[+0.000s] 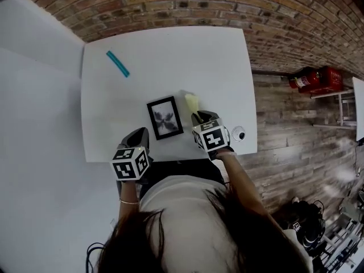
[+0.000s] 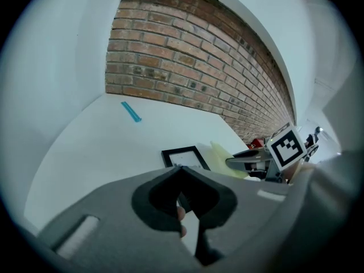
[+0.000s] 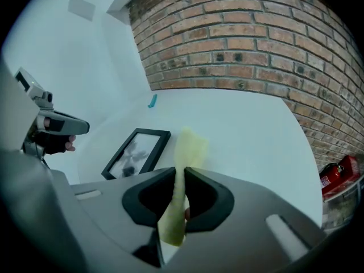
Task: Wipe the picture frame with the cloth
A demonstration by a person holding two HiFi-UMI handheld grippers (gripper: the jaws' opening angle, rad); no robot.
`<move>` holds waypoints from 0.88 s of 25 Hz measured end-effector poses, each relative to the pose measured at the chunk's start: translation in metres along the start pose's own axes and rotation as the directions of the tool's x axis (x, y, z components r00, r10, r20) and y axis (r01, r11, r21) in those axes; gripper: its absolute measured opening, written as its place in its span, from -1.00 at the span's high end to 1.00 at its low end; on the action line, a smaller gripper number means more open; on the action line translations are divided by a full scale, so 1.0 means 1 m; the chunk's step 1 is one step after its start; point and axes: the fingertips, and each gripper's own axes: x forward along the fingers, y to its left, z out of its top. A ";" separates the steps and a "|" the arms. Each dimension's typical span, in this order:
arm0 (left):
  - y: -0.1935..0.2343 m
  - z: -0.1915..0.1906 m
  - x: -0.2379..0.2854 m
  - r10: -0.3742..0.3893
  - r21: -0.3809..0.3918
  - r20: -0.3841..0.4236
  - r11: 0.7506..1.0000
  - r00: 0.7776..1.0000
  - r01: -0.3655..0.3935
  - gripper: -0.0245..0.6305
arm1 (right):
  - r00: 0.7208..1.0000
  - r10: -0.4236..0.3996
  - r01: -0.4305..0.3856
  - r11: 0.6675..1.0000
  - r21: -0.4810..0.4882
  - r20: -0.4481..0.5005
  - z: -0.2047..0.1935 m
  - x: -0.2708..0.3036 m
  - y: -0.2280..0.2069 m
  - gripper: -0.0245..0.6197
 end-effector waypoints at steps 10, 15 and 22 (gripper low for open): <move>0.005 -0.014 0.002 -0.051 -0.042 -0.048 0.998 0.998 0.049 0.87 | 1.000 0.022 -0.022 0.999 -0.032 -0.003 0.013 0.002 0.017 0.77; 0.011 -0.013 0.009 -0.113 -0.023 -0.091 0.994 0.989 0.111 0.83 | 1.000 -0.014 0.014 1.000 0.001 0.012 0.021 0.002 0.022 0.77; 0.016 -0.025 0.026 -0.206 0.008 -0.222 0.977 0.953 0.213 0.75 | 0.998 -0.059 0.058 0.998 0.039 0.018 0.026 -0.002 0.034 0.77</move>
